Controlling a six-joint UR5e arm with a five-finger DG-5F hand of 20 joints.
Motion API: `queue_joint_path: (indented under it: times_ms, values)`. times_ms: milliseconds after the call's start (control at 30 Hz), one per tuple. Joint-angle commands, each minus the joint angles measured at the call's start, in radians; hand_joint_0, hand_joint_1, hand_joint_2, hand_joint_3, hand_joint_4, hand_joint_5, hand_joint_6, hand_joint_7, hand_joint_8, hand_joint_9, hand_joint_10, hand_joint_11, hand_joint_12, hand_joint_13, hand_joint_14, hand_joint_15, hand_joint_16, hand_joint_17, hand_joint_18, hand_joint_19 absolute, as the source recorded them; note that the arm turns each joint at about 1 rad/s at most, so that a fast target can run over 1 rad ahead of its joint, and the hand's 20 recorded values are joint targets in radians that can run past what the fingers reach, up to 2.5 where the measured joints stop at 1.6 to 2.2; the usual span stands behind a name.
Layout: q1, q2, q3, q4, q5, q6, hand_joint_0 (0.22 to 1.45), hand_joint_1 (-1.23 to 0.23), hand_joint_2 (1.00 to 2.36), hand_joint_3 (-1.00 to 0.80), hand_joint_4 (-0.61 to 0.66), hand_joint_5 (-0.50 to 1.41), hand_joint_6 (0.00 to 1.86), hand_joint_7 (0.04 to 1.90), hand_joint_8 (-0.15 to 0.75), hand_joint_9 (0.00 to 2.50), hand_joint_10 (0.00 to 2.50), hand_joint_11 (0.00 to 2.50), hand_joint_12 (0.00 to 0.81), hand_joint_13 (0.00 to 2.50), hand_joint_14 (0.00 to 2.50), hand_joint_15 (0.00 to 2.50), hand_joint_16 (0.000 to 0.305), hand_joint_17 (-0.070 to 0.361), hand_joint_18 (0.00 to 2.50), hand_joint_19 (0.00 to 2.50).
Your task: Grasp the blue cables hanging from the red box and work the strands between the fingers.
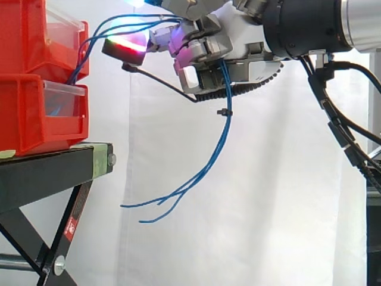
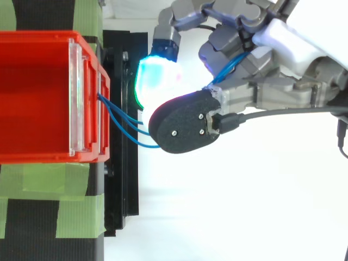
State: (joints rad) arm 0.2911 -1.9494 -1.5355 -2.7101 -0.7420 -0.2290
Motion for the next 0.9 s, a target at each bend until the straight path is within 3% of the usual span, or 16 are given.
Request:
queue_joint_path:
  times_ms: [0,400,667,867]
  values:
    - [0.0,0.0,0.0,0.001,0.001,-0.001,0.66,-0.69,1.0,-1.0,0.34,0.01,0.8,1.05,0.499,1.73,2.5,2.5,0.588,1.86,2.5,1.56,0.232,0.174,2.46,0.72]
    - [0.002,0.0,0.0,0.0,0.001,-0.012,0.64,-0.79,1.0,-1.0,0.35,-0.12,0.9,0.99,0.499,1.73,2.5,2.5,0.588,1.86,2.5,1.56,0.232,0.174,2.46,0.72]
    - [0.002,0.0,0.0,-0.002,-0.003,-0.03,0.86,-0.84,1.0,-1.0,0.29,-0.18,0.96,1.01,0.499,1.73,2.5,2.5,0.588,1.86,2.5,1.56,0.232,0.174,2.46,0.72]
    - [0.002,0.0,0.0,-0.004,-0.005,-0.03,0.82,-0.83,1.0,-1.0,0.29,-0.22,1.01,0.99,0.499,1.73,2.5,2.5,0.588,1.86,2.5,1.56,0.232,0.174,2.46,0.72]
